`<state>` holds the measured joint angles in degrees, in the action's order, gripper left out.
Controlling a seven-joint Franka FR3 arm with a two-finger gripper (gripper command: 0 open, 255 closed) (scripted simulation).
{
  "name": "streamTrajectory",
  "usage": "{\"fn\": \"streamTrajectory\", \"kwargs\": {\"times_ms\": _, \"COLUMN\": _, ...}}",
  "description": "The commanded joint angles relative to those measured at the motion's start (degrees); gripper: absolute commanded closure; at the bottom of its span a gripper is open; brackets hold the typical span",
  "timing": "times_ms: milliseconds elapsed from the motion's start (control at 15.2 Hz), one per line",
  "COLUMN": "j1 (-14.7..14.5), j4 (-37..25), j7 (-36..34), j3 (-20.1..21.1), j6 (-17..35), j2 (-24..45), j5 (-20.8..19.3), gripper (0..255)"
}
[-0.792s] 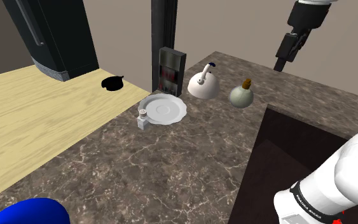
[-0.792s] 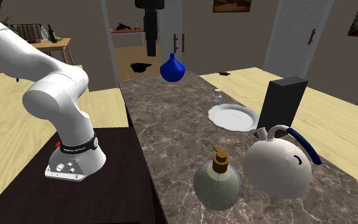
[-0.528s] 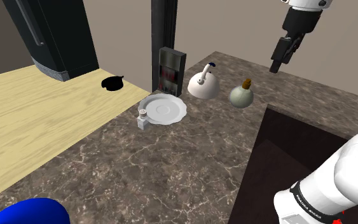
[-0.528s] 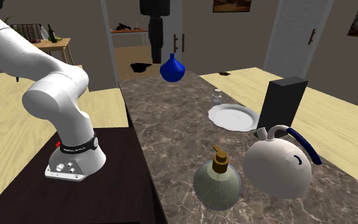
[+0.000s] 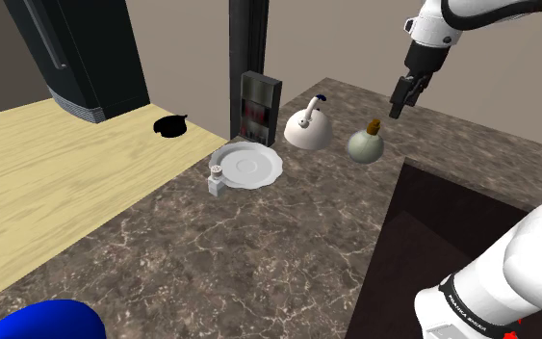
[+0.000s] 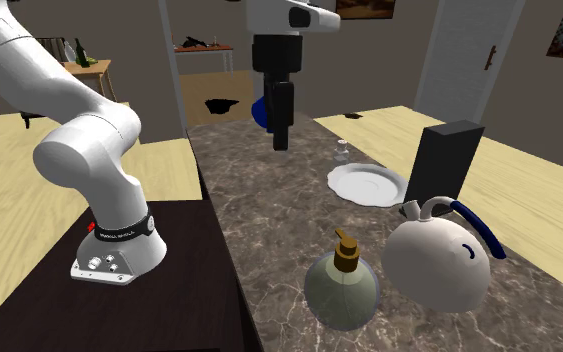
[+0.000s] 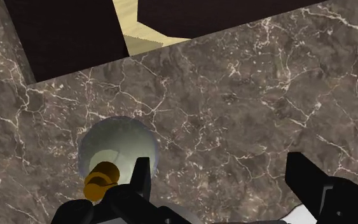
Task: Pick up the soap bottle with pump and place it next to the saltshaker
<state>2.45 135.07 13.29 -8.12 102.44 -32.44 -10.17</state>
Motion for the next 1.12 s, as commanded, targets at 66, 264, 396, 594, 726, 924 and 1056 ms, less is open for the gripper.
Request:
{"fn": "streamTrajectory", "kwargs": {"times_ms": 66, "j1": 0.8, "j4": -0.3, "j7": 2.1, "j3": -2.6, "j6": 5.5, "j2": 4.8, "j5": -0.9, "gripper": 0}}
{"fn": "streamTrajectory", "kwargs": {"times_ms": 264, "j1": 1.3, "j4": -1.2, "j7": 4.1, "j3": -4.9, "j6": 10.4, "j2": 9.9, "j5": -1.2, "gripper": 0}}
{"fn": "streamTrajectory", "kwargs": {"times_ms": 396, "j1": 1.6, "j4": -2.2, "j7": 5.5, "j3": -6.3, "j6": 13.6, "j2": 13.5, "j5": -1.1, "gripper": 0}}
{"fn": "streamTrajectory", "kwargs": {"times_ms": 594, "j1": 2.0, "j4": -4.3, "j7": 7.9, "j3": -8.4, "j6": 18.0, "j2": 19.2, "j5": -0.3, "gripper": 0}}
{"fn": "streamTrajectory", "kwargs": {"times_ms": 726, "j1": 2.3, "j4": -6.0, "j7": 9.6, "j3": -9.7, "j6": 20.8, "j2": 23.3, "j5": 0.7, "gripper": 0}}
{"fn": "streamTrajectory", "kwargs": {"times_ms": 924, "j1": 2.6, "j4": -6.9, "j7": 10.8, "j3": -10.4, "j6": 23.1, "j2": 26.2, "j5": 1.6, "gripper": 0}}
{"fn": "streamTrajectory", "kwargs": {"times_ms": 1056, "j1": 2.7, "j4": -6.1, "j7": 11.0, "j3": -10.5, "j6": 24.6, "j2": 27.0, "j5": 1.7, "gripper": 0}}
